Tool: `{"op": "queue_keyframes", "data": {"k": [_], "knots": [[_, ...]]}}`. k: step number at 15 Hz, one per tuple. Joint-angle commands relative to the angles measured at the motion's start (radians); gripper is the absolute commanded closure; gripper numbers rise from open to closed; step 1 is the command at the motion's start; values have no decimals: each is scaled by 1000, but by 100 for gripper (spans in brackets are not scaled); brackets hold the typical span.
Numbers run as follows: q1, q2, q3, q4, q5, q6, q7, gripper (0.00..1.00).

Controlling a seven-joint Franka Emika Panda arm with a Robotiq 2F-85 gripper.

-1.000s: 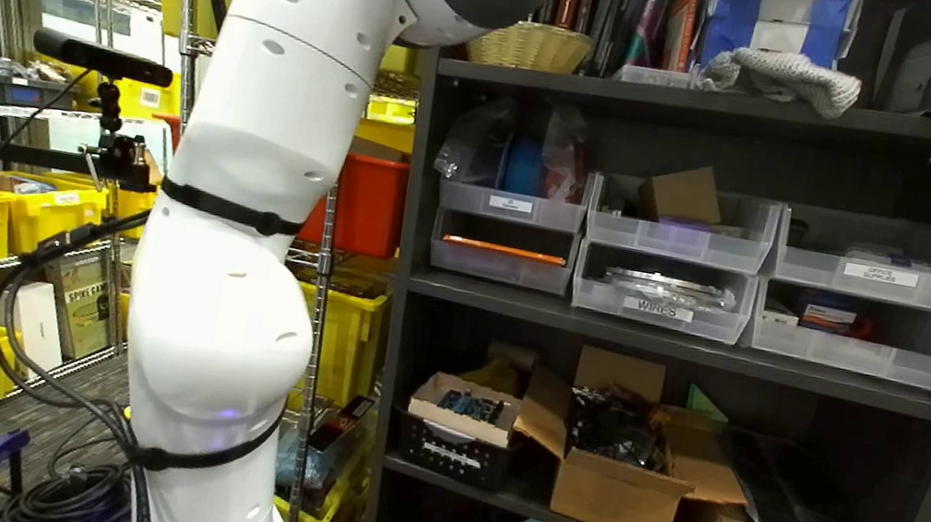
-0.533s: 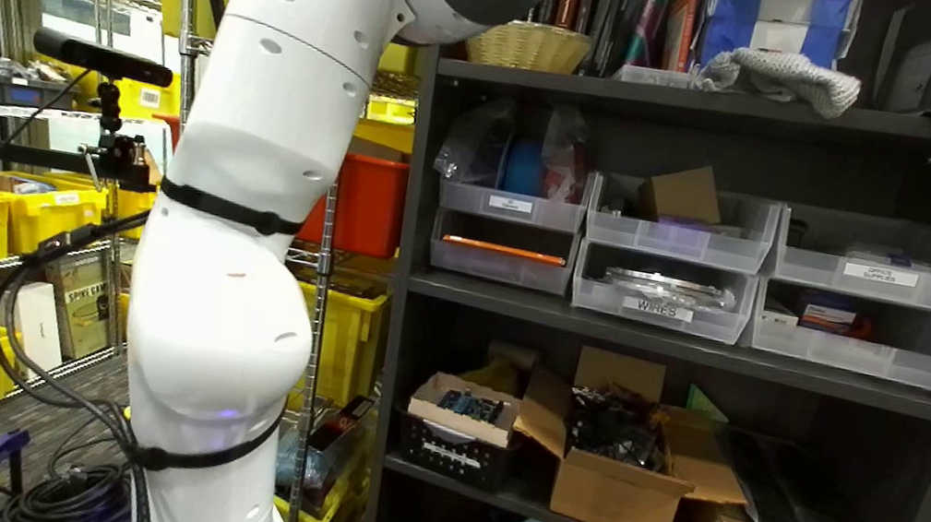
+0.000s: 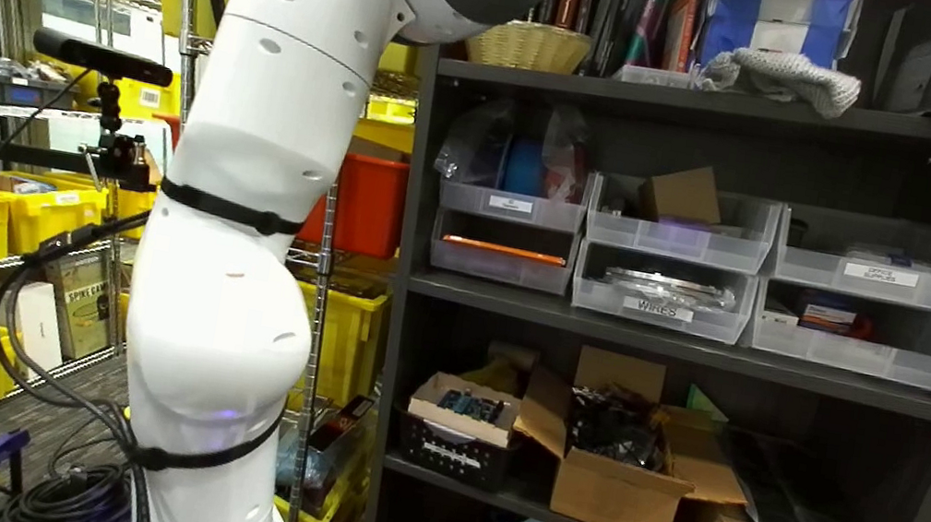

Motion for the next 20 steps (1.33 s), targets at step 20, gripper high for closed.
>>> {"op": "queue_keyframes", "data": {"k": [20], "knots": [[348,-32,53,-35,-247,-278,-101,44]]}}
